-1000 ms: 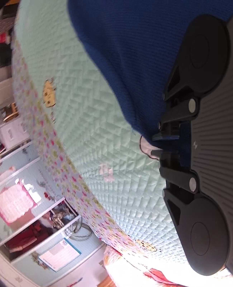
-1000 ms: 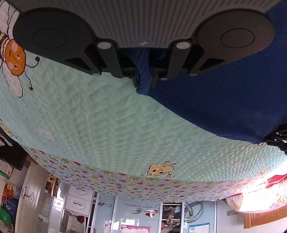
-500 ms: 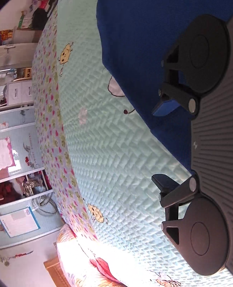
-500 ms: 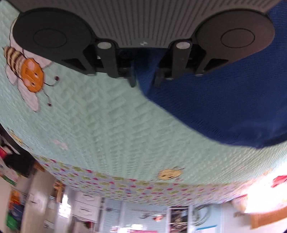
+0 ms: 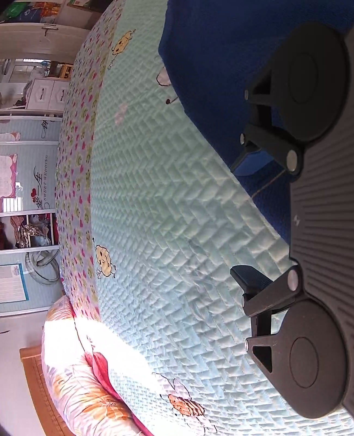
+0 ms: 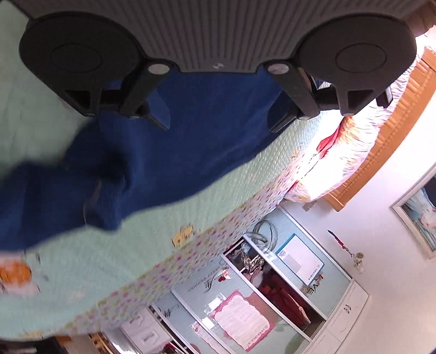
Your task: Fold clothes
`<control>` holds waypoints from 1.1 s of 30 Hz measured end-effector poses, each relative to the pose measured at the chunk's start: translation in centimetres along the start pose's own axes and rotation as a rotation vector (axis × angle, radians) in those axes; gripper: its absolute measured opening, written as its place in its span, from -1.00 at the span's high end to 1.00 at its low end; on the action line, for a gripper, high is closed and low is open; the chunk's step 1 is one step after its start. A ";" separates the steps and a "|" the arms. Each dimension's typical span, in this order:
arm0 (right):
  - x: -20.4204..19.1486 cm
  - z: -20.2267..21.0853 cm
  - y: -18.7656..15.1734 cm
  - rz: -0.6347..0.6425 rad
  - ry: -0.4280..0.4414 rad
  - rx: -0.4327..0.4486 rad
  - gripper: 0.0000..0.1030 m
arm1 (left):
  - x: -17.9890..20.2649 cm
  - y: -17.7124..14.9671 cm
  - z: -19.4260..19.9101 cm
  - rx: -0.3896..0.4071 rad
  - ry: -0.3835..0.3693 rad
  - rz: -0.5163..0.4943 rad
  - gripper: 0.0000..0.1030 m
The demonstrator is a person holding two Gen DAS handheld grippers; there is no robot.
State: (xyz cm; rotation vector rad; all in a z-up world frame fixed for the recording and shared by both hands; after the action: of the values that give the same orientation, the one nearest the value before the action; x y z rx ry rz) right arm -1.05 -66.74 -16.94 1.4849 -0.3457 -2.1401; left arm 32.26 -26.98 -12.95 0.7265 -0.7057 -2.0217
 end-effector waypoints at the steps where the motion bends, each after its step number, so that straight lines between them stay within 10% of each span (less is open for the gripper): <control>1: 1.1 -0.2 -0.6 -0.034 0.007 -0.019 -0.53 | -0.4 -0.2 -0.2 0.000 0.001 0.009 -0.47; 17: 2.3 -1.0 -1.9 0.019 0.090 0.021 -0.53 | -2.3 -1.4 -1.7 -0.056 0.067 -0.066 -0.69; 23: 2.6 -0.7 -2.0 0.021 0.093 0.022 -0.53 | -7.1 -3.1 0.8 -0.001 -0.249 0.241 -0.68; 29: 2.7 -0.8 -2.0 0.029 0.087 0.021 -0.53 | -9.3 -5.5 1.3 -0.087 -0.293 0.331 -0.68; 33: 2.7 -0.8 -2.1 0.035 0.080 0.021 -0.53 | -10.0 -6.5 0.7 -0.116 -0.453 0.438 -0.71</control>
State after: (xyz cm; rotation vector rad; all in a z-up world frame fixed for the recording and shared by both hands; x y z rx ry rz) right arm -1.58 -66.37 -20.34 1.5599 -0.3632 -2.0488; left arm 32.99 -15.21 -14.77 0.0256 -0.9049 -1.8046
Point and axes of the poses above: each gripper's, at about its wrist camera, not at the fingertips, and z roughly against the way its jaws point, x to its right, y to its top, the point moved 3 cm from there along -z, roughly the way its jaws point, and after that the axes turned 11 degrees about -z, right-handed, at the moved point
